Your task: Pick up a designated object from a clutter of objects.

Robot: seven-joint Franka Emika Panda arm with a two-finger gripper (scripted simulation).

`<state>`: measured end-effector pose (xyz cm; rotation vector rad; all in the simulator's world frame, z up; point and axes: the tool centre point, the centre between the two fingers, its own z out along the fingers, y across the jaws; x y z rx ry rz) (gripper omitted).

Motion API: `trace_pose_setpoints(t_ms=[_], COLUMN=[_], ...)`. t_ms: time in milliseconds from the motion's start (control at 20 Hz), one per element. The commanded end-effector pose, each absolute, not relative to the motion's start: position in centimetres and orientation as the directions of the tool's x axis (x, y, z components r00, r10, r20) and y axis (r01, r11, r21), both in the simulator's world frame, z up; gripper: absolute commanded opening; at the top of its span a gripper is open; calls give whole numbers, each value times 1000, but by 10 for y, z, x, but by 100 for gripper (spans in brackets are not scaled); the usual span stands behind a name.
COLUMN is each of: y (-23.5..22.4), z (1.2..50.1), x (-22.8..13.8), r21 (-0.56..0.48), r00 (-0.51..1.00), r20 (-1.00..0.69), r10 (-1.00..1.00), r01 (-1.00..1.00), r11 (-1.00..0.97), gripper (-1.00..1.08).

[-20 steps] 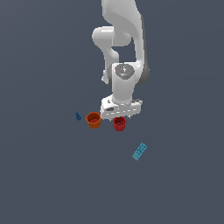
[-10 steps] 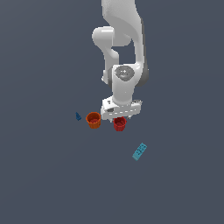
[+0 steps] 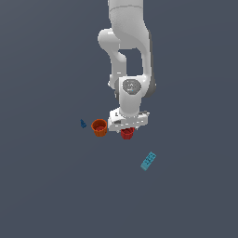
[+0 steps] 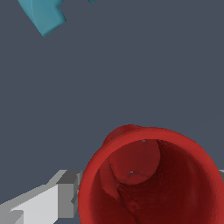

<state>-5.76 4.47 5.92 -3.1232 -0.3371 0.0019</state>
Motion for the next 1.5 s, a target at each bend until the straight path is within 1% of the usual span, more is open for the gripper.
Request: trace_pose_setpoints(t_ms=[0,200,250,950,1200,1450], y=[45,45,45,42,34,19], z=[51,47,47,52,67,94], x=[-57,-57,-57,-56,-51,-41], r21=[0,0,0,0,0,-1], r00=[977,977,977,977,977,977], r20=[0,0,0,1,1,1], r10=[214,214,214,213,213,213], r01=[214,214,214,213,213,213], r11=[-977,-977,-977,-977,-977,-977], gripper=[100,100,-100,-100,-100,-100])
